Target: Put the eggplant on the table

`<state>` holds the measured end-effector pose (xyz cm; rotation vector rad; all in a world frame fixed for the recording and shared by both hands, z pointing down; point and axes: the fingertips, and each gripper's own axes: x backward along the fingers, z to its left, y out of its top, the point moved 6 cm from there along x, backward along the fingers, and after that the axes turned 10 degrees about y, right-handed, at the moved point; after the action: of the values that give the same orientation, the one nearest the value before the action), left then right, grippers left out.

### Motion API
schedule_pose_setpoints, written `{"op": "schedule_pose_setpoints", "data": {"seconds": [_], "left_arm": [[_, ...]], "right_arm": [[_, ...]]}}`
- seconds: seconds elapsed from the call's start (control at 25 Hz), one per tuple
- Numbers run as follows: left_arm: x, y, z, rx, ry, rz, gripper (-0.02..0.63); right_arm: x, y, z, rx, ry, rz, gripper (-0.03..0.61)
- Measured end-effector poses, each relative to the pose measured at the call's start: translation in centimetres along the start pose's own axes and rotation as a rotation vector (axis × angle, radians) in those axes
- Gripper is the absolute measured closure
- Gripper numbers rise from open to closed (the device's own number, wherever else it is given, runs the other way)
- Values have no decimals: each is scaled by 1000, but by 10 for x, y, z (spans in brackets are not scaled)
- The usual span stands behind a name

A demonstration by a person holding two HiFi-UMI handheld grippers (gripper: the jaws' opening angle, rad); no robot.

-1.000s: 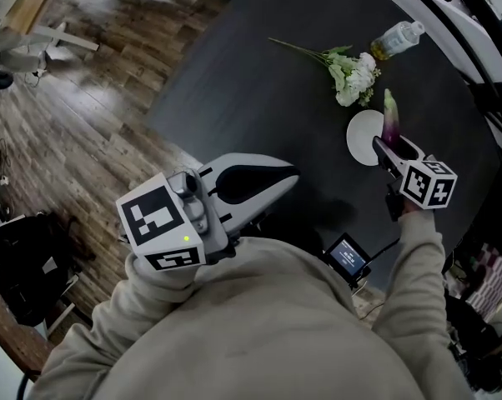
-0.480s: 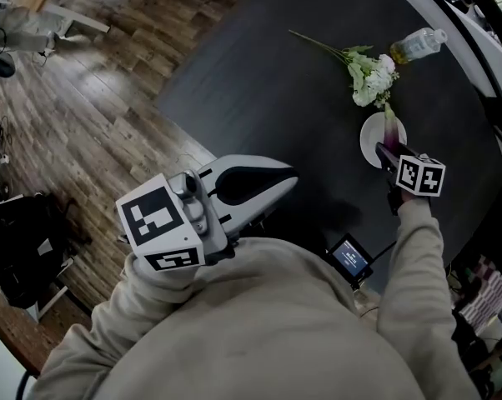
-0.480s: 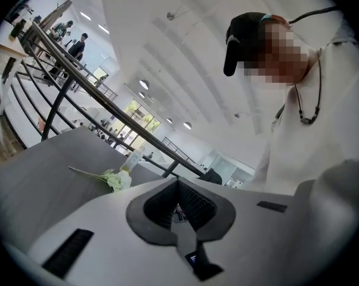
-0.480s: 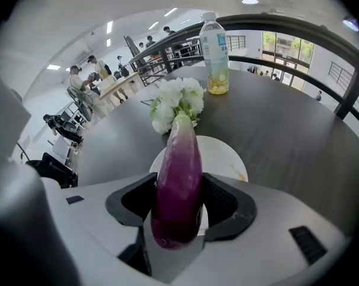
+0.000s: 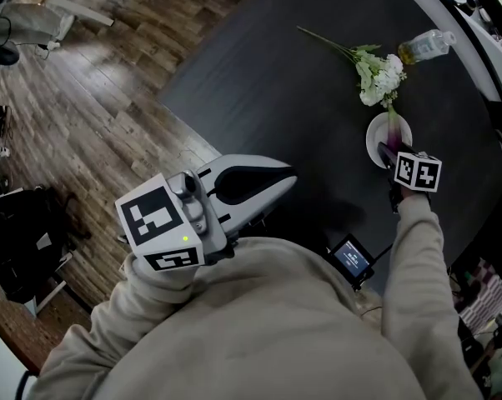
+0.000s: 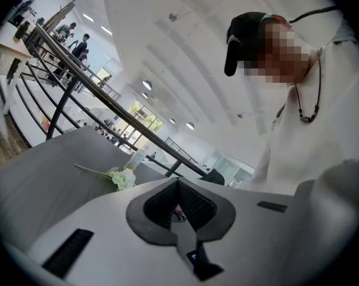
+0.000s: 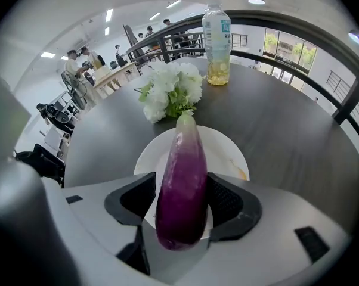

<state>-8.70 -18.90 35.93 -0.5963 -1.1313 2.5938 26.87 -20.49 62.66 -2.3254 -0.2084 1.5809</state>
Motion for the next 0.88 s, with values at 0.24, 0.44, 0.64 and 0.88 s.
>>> {"op": "schedule_pose_setpoints", "data": {"seconds": [0.24, 0.44, 0.64, 0.88], "left_arm": [[0, 0, 1, 1, 0, 4, 607], [-4, 0, 0, -1, -13, 12, 607], [-5, 2, -3, -9, -20, 11, 607], [-7, 9, -7, -35, -43, 12, 607]], "right_arm": [[-3, 0, 1, 38, -13, 22, 273], [-6, -1, 4, 199, -66, 87, 238], [1, 0, 2, 157, -73, 44, 238], [19, 8, 7, 121, -55, -12, 238]]}}
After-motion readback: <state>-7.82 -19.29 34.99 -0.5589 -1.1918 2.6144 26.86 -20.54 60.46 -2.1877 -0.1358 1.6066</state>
